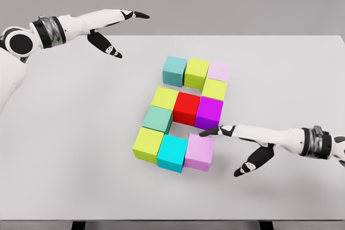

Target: Assemble the squares on the desktop into the number 2

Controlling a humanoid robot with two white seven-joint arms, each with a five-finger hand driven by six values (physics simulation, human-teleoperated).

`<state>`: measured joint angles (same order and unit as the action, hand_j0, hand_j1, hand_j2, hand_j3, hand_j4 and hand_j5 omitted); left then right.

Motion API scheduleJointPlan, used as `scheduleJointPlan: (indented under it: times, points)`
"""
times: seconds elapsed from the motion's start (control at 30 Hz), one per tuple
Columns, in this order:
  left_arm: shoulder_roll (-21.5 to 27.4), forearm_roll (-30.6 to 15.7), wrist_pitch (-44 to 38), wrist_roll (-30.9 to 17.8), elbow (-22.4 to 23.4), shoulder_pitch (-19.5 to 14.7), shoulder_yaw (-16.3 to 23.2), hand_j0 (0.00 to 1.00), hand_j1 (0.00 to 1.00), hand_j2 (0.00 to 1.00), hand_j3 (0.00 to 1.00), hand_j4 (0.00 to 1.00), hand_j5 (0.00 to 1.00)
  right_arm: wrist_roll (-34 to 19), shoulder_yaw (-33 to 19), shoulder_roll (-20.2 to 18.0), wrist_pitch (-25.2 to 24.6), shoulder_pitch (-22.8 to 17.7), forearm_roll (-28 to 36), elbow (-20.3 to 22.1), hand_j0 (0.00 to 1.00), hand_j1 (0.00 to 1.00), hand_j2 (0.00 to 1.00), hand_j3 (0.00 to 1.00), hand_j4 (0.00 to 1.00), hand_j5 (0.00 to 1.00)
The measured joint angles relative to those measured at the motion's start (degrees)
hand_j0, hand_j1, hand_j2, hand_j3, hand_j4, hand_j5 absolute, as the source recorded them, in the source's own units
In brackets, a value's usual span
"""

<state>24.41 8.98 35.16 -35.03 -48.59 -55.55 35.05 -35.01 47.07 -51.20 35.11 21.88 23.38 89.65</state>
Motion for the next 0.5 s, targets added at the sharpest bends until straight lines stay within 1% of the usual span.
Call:
scheduleJointPlan:
  times: [0.2, 0.5]
  points:
    - [0.3, 0.0, 0.0, 0.0, 0.0, -0.1, -0.1, 1.0, 1.0, 1.0, 1.0, 1.0, 1.0, 0.0, 0.4, 0.5, 0.0, 0.0, 0.0, -1.0, 1.0, 1.0, 1.0, 1.0, 1.0, 1.0]
    - [0.4, 0.0, 0.0, 0.0, -0.1, -0.1, 0.0, 1.0, 1.0, 1.0, 1.0, 1.0, 1.0, 0.0, 0.8, 0.6, 0.0, 0.0, -0.1, -1.2, 1.0, 1.0, 1.0, 1.0, 1.0, 1.0]
